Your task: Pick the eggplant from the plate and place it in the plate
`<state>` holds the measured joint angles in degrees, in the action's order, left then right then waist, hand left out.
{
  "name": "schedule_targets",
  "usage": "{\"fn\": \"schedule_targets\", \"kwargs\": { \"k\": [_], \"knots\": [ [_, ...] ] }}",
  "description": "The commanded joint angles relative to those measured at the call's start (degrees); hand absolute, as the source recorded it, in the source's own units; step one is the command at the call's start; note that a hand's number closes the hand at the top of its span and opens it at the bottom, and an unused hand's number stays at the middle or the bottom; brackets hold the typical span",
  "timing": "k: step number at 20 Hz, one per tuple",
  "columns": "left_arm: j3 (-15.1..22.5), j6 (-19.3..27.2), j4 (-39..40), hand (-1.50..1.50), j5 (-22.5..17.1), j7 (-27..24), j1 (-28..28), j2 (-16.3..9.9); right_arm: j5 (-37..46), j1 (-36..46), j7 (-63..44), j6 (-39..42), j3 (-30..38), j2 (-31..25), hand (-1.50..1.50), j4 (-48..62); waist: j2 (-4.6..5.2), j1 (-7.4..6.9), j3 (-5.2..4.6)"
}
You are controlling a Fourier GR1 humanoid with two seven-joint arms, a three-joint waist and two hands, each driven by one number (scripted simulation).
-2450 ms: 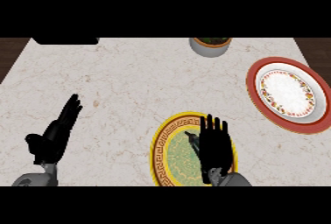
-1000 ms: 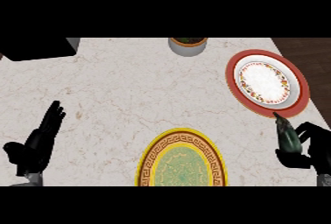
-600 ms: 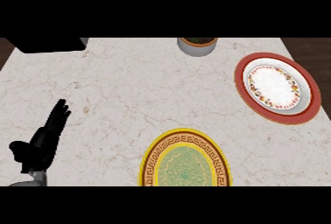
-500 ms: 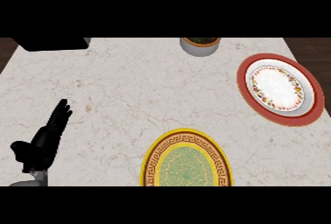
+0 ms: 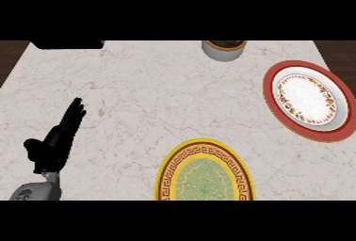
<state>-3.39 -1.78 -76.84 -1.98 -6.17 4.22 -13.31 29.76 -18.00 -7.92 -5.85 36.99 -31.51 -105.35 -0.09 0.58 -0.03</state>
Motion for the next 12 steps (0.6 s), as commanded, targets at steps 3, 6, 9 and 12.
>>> {"fn": "schedule_targets", "kwargs": {
  "k": [3, 6, 9, 12],
  "knots": [
    [0.44, -1.35, 1.49, 0.00, 1.67, -3.55, -2.42, 0.74, 0.23, 7.38, -5.09, 5.75, -0.07, -2.05, 1.50, -0.98, 0.08, -0.59, 0.00],
    [-3.07, -5.19, 0.31, 0.00, -2.59, -0.18, 0.17, -2.64, 4.41, 14.42, -5.26, 4.44, -6.41, -2.79, 1.50, 6.35, 0.18, -1.17, 0.03],
    [-0.69, -1.58, 0.70, 0.00, 0.61, -1.00, 0.29, 0.70, 4.42, 22.27, -6.68, 5.83, -10.05, -4.27, 1.50, 12.27, 0.24, -1.32, 0.03],
    [0.11, -0.44, -1.77, 0.00, 2.05, 1.36, 1.18, 0.82, 4.91, 26.10, -4.89, 4.40, -12.34, -2.27, 1.50, 18.18, 0.25, -1.35, 0.06]
  ]
}}
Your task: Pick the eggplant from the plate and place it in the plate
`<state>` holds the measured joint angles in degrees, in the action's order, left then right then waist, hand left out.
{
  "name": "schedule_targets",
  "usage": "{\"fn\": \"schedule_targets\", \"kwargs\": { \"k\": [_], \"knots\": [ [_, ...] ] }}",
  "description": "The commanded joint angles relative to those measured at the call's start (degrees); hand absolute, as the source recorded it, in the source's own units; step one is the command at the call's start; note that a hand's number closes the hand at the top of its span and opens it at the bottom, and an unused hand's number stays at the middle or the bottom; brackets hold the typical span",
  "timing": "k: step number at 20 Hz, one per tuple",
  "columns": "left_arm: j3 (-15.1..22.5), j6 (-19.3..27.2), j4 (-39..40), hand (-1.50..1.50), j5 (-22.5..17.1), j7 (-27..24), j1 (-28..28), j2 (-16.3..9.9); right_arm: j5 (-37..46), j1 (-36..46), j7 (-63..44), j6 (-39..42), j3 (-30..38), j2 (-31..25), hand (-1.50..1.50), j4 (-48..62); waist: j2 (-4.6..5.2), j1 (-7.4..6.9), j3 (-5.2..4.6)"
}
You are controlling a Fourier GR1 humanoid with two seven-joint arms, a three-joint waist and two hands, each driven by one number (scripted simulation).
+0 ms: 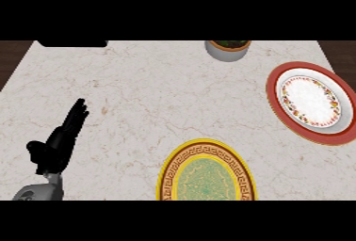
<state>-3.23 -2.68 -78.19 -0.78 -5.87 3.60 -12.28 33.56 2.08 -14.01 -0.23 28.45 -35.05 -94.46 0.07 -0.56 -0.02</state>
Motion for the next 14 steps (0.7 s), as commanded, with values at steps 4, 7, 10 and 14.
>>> {"fn": "schedule_targets", "kwargs": {
  "k": [4, 7, 10, 14],
  "knots": [
    [-1.22, -1.00, 1.88, 0.00, 0.18, -2.30, -0.13, -0.31, 5.83, 14.19, 0.85, -4.80, -9.32, 3.63, 1.50, 14.31, 0.12, -0.33, 0.03],
    [-0.31, 0.62, 2.40, 0.00, 1.76, -0.62, 1.36, 1.16, 8.92, 19.43, -0.25, -7.82, -11.33, 5.60, 1.50, 21.01, 0.08, -0.03, 0.03],
    [-0.56, -2.21, -2.30, 0.00, -0.01, 0.48, -1.28, -0.48, 9.86, 26.56, 4.62, -12.86, -10.74, 6.18, 1.50, 35.01, 0.17, -0.74, 0.08],
    [-1.44, -2.44, 2.37, 0.00, 0.17, -0.07, 2.62, -0.97, 5.87, 30.16, 5.63, -20.52, -5.73, 10.06, 1.50, 39.23, 0.38, -0.57, 0.11]
  ]
}}
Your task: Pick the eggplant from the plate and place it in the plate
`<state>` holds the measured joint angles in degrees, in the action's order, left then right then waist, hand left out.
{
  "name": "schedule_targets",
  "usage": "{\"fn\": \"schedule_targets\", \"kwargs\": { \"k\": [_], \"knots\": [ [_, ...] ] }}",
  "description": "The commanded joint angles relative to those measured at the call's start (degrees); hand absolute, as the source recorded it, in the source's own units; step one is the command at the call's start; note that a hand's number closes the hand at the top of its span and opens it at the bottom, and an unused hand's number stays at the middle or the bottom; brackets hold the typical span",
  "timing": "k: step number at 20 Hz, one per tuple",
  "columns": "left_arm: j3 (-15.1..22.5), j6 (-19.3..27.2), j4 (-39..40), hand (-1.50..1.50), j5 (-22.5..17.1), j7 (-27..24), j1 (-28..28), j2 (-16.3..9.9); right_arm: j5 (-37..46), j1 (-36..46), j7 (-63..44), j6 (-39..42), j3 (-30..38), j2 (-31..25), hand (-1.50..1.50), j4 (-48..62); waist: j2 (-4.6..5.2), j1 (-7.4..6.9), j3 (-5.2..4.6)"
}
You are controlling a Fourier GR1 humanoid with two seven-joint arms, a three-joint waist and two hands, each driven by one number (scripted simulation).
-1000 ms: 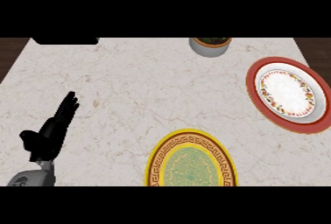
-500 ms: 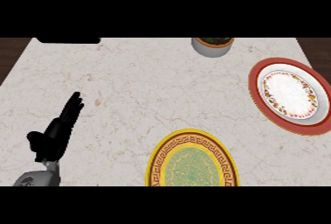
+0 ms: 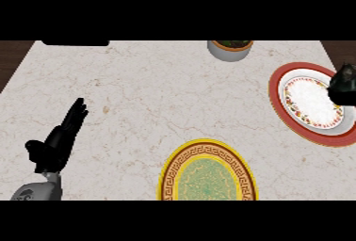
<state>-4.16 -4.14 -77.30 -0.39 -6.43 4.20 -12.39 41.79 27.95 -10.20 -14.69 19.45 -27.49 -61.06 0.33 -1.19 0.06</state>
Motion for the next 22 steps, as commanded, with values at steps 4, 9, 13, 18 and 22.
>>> {"fn": "schedule_targets", "kwargs": {
  "k": [4, 9, 13, 18, 22],
  "knots": [
    [-1.83, 0.11, 4.32, 0.00, 0.11, -0.12, 4.37, -0.53, 1.03, 10.35, -0.97, -10.13, 2.41, 3.30, -1.50, 18.17, 0.16, 0.06, -0.02],
    [-0.73, 0.03, 0.07, 0.00, 0.59, 0.52, 1.50, 0.24, -3.48, 13.74, 0.35, -10.95, 5.81, 2.49, -1.50, 25.69, -0.08, 0.16, 0.00],
    [0.15, 0.39, 0.90, 0.00, 1.19, -1.24, -0.64, 1.73, -11.58, 12.43, 12.17, -14.95, 12.91, 1.13, -1.50, 25.52, 0.10, 0.10, 0.08],
    [-0.21, 1.36, -0.77, 0.00, 1.69, -1.24, -2.37, 1.71, -22.06, 8.40, 18.18, -13.47, 19.63, 2.97, -1.50, 19.54, -0.33, 1.12, 0.03],
    [-2.19, -0.42, 0.86, 0.00, -0.29, -0.69, -1.54, 0.35, -31.48, 4.12, 23.16, -4.47, 25.46, 0.76, -1.50, 16.53, -0.44, 1.87, -0.01]
  ]
}}
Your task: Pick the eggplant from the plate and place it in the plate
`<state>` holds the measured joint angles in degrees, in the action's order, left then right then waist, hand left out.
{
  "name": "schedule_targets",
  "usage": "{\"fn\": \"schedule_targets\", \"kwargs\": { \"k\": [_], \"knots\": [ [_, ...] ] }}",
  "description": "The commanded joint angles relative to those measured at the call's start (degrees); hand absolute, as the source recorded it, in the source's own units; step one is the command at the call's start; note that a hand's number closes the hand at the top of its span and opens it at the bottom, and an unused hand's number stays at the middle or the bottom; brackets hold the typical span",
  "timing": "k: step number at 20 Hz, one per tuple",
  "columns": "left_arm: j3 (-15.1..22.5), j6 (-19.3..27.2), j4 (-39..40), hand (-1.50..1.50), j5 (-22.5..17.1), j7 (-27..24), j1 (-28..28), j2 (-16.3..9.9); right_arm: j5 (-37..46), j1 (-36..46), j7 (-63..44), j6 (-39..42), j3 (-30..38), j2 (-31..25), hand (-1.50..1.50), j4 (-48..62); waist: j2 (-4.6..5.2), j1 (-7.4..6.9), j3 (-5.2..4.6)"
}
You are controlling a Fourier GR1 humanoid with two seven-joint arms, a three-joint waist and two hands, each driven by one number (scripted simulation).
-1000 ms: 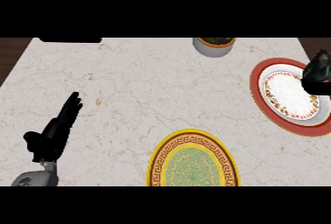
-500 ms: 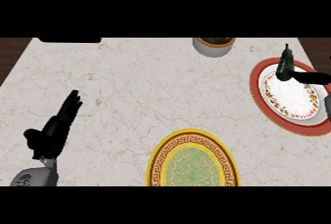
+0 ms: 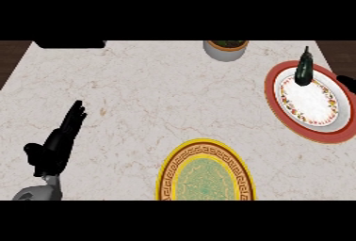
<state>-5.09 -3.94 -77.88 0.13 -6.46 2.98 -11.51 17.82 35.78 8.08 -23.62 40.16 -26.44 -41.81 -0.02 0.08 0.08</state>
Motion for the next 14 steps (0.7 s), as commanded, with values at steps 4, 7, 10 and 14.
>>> {"fn": "schedule_targets", "kwargs": {
  "k": [4, 7, 10, 14],
  "knots": [
    [0.00, 0.39, 0.39, 0.00, 1.16, -1.99, -1.18, 0.30, -12.95, -13.20, 8.41, 12.78, 7.81, -2.91, -1.50, -5.32, -0.09, 0.58, -0.07],
    [1.03, 0.23, -3.44, 0.00, 0.92, 1.06, -1.82, 0.94, -15.75, -17.40, 15.47, 18.23, 9.85, -5.95, -1.50, -0.92, 0.05, -0.01, -0.01],
    [-1.80, -2.49, 1.68, 0.00, -0.48, -3.38, -2.06, -1.46, -17.81, -24.45, 16.07, 25.36, 9.55, -5.68, -1.50, -6.36, -0.10, 0.59, -0.11],
    [-1.55, -1.53, 1.15, 0.00, 0.02, -2.71, -1.56, -0.16, -18.94, -27.15, 24.49, 28.72, 9.84, -8.25, -1.50, 2.08, 0.06, -0.02, -0.05]
  ]
}}
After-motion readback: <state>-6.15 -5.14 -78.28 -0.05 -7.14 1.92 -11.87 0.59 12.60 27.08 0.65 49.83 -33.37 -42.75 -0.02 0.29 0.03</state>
